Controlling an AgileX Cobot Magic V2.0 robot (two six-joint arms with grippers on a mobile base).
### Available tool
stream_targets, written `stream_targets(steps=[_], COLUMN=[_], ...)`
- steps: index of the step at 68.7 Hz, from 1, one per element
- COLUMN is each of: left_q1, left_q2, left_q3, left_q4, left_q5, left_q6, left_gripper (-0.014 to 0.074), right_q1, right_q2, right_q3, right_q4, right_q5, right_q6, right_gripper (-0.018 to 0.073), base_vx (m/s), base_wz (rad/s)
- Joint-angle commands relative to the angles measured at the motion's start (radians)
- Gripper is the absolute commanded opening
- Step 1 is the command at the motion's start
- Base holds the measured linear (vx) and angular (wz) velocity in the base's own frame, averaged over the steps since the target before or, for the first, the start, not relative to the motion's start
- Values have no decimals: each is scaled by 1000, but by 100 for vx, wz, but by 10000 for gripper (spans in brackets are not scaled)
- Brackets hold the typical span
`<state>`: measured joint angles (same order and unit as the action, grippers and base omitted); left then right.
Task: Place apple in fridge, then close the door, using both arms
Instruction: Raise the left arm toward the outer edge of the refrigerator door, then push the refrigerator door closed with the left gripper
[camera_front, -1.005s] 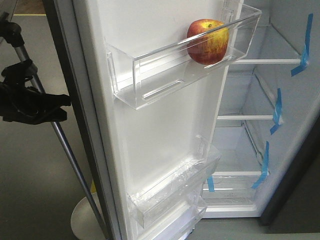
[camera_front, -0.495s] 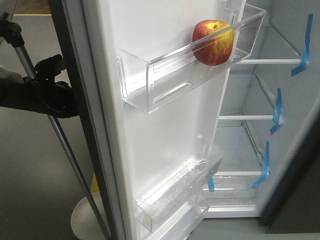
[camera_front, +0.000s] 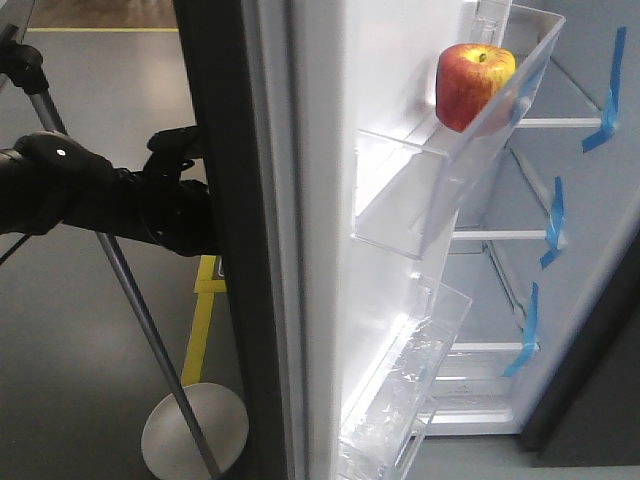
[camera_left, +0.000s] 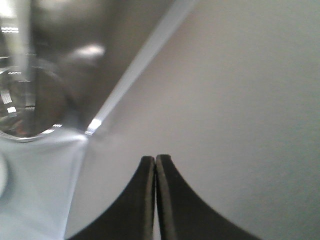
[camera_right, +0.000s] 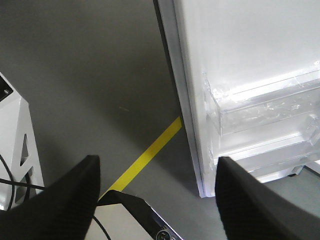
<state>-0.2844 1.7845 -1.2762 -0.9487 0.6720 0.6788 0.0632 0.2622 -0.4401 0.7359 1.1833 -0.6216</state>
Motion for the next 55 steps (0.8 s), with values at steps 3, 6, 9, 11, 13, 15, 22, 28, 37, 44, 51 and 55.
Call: stream_targets(steps=[3,6,9,11,13,15,22,28,37,44,51,55], left_q1=[-52,-71,-89,-101,-113,-126,-170,-208,-267,-308,-341,-355], left_q2=[-44,-44,-44,-44,-44,-44,-44,-44,-44,-44,-44,-44], left_q3=[-31,-31,-31,-31,-31,-31,-31,-31,-31,-31,-31,-31], left_q4=[-55,-70,-94,-107,-125,-151,-235,-313,-424,-482,-536,-565], left_q5=[2,2,3,3,3,3,1,-9,-38,-69,-106,-129], left_q6=[10,19,34,50,71,92,184,262,370,434,484,513], left_gripper=[-6,-6,-6,-6,-6,-6,-6,-6,-6,-6,-6,-6], right_q1=[-4,-4,-4,-4,-4,-4,-4,-4,-4,-4,-4,-4], right_q2=[10,10,10,10,10,10,10,10,10,10,10,10], right_q3=[-23,-23,-23,-23,-23,-23,-23,-23,-23,-23,-23,-23], right_q4=[40,40,40,40,40,40,40,40,40,40,40,40], right_q5=[-34,-34,-34,-34,-34,-34,-34,-34,-34,-34,-34,-34], right_q6=[-12,-12,-12,-12,-12,-12,-12,-12,-12,-12,-12,-12], right_gripper=[472,472,472,472,472,472,472,472,472,472,472,472], base_vx=[0,0,0,0,0,0,0,0,0,0,0,0], base_wz=[0,0,0,0,0,0,0,0,0,0,0,0])
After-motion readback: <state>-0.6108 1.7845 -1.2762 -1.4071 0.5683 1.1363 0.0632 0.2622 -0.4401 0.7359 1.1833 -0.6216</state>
